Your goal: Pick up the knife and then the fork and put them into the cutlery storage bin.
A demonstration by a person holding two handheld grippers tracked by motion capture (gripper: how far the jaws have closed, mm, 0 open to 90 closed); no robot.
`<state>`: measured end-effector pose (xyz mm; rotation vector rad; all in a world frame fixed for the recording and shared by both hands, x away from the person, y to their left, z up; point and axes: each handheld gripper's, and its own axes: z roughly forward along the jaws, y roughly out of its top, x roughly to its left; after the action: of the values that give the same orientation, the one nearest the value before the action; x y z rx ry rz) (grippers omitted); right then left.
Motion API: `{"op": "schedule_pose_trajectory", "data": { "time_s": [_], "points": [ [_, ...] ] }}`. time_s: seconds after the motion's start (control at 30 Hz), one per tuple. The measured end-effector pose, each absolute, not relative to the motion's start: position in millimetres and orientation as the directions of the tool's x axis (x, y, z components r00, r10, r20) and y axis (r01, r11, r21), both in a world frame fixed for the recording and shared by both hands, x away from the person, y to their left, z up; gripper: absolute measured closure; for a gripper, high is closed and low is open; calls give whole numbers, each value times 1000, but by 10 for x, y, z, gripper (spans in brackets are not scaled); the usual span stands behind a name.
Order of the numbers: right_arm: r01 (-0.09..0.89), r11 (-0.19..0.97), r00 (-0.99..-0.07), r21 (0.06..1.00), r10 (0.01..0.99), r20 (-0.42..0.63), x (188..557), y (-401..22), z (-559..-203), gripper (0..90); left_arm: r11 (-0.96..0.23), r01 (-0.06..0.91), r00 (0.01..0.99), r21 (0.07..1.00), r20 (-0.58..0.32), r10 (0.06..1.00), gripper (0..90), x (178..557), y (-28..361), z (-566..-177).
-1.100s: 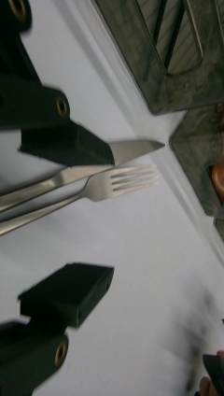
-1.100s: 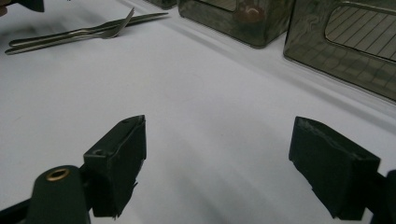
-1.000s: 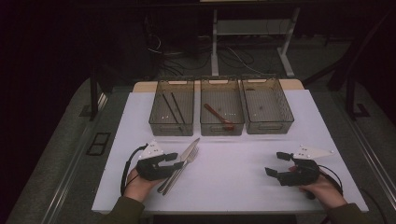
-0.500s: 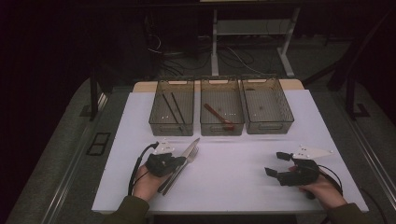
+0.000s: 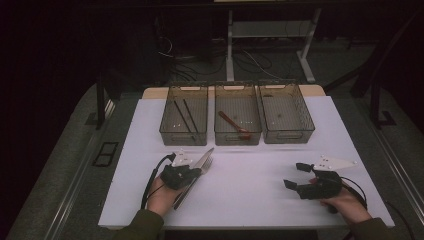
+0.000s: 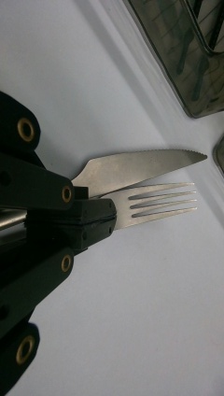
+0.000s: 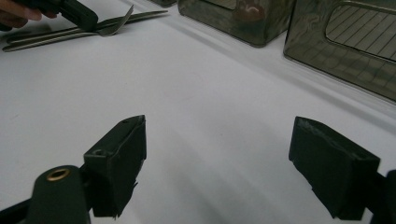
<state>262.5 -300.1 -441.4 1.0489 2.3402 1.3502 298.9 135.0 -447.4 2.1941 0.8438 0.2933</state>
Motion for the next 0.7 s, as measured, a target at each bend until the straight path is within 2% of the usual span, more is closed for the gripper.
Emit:
{"op": "schedule_pose_trajectory", "data": {
  "time_s": [0.4, 0.7],
  "points": [
    [459, 318, -715, 830, 687, 132, 2624, -2995, -4413, 182, -456, 504, 758, 733, -124, 640, 889, 2993, 1324, -4503],
    [457, 319, -716, 830, 685, 131, 2623, -2996, -4410, 182, -465, 496, 795, 734, -168, 583, 889, 2965, 1240, -4516]
  ]
}}
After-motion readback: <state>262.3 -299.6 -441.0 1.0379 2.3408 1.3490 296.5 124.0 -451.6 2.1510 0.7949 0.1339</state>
